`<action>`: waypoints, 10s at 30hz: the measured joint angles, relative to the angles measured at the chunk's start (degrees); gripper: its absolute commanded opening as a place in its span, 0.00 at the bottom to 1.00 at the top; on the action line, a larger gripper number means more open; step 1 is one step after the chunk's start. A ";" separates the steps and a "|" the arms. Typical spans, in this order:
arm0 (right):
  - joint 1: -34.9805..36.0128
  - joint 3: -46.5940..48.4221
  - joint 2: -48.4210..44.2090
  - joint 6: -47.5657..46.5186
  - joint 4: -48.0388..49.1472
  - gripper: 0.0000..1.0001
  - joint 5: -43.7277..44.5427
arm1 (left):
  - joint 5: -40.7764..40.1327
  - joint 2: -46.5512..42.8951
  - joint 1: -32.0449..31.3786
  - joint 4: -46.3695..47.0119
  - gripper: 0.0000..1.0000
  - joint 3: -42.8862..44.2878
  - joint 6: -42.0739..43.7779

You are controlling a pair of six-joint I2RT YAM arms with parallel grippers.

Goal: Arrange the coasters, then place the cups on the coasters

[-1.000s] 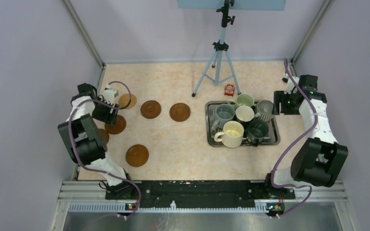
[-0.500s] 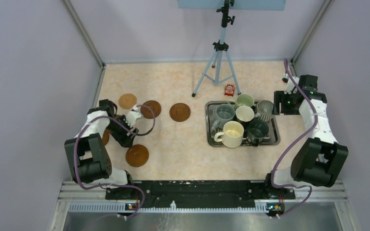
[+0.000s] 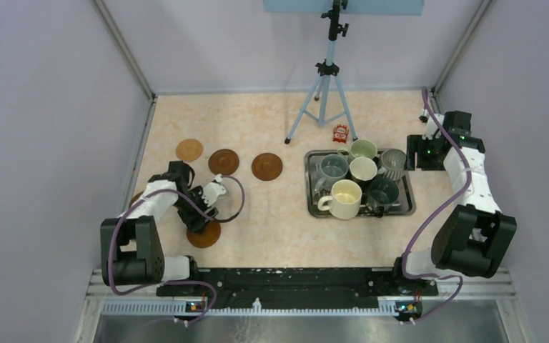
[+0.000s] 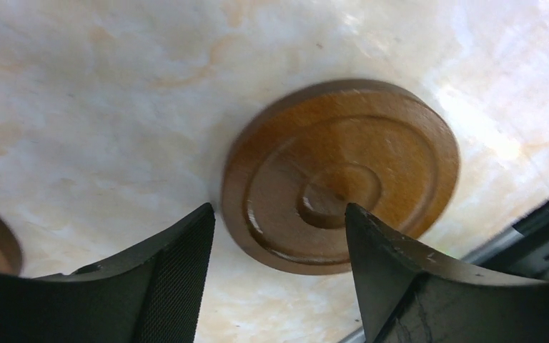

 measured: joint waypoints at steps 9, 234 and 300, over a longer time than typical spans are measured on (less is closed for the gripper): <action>0.00 0.00 0.00 0.46 0.00 0.63 0.24 | -2.54 5.77 -2.36 9.14 0.61 4.22 -11.37; 0.00 -6.27 -1.73 2.25 1.27 0.62 1.22 | 5.75 18.69 -41.16 8.72 0.53 18.23 -24.59; 0.00 -6.16 -1.18 3.02 1.66 0.62 0.48 | 11.26 47.52 -25.79 13.60 0.72 55.76 -41.31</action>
